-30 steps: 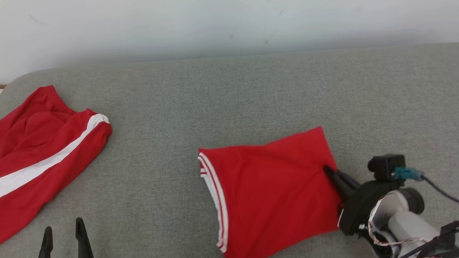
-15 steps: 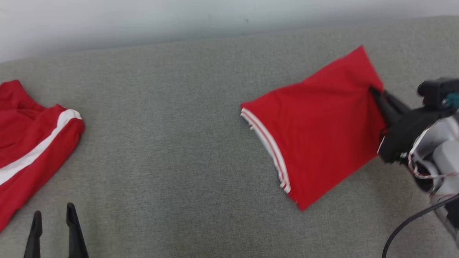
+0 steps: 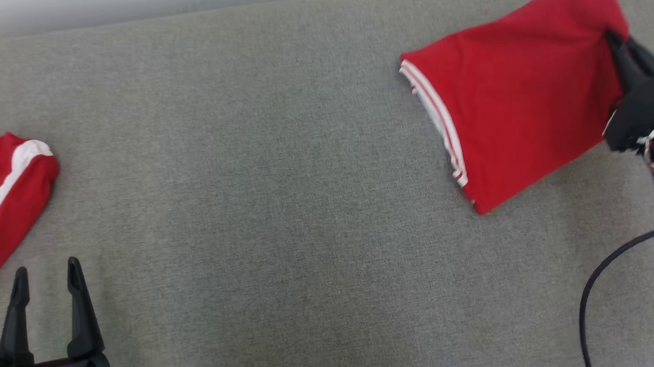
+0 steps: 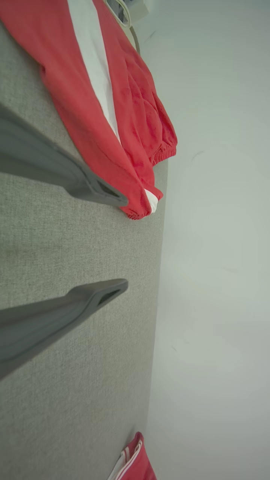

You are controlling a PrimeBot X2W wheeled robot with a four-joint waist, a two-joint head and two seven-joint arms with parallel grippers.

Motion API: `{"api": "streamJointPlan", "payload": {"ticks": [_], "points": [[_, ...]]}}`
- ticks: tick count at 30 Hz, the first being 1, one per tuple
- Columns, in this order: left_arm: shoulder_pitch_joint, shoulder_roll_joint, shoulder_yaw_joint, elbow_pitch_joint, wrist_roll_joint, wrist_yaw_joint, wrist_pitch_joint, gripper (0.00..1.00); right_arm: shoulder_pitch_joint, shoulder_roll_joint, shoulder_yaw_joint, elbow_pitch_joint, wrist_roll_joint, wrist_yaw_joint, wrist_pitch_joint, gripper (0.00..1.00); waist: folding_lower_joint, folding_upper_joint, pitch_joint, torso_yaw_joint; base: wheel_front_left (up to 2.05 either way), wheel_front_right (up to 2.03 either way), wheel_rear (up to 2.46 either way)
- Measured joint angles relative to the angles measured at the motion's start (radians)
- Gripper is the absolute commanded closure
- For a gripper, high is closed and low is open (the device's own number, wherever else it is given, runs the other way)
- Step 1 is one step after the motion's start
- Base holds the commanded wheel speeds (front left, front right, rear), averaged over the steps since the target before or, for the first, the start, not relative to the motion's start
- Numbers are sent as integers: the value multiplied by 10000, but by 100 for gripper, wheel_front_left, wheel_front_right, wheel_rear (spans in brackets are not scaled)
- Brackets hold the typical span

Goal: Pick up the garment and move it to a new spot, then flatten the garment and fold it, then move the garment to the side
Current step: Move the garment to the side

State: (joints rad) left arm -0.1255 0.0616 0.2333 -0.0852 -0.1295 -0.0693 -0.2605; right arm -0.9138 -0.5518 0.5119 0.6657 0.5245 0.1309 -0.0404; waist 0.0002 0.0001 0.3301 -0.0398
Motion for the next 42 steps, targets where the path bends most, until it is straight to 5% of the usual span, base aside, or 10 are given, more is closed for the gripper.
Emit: {"api": "streamJointPlan", "payload": {"ticks": [17, 31, 33, 34, 42], "points": [[-198, 215, 364, -585, 174, -186, 0, 0, -1848, -1264, -274, 1346, -562, 2, 54, 100, -1, 1, 1150, -284, 0, 0, 0], [-316, 251, 481, -646, 263, -259, 0, 0, -2219, -1350, -418, 2127, -905, 2, -75, 98, -1, 0, 1475, -351, 0, 0, 0], [-332, 253, 485, -642, 272, -261, 0, 0, -2256, -1348, -403, 2247, -1080, 0, -109, 11, -1, 0, 1484, -350, 0, 0, 0], [-338, 253, 485, -640, 295, -263, 0, 0, -2276, -1336, -407, 2290, -1139, 2, -138, 0, -1, 0, 1485, -348, 0, 0, 0], [-341, 226, 485, -594, 351, -265, 0, 0, -2506, -1300, -487, 2631, -1647, 0, -477, 0, -2, -1, 1408, -314, 0, 0, 0]]}}
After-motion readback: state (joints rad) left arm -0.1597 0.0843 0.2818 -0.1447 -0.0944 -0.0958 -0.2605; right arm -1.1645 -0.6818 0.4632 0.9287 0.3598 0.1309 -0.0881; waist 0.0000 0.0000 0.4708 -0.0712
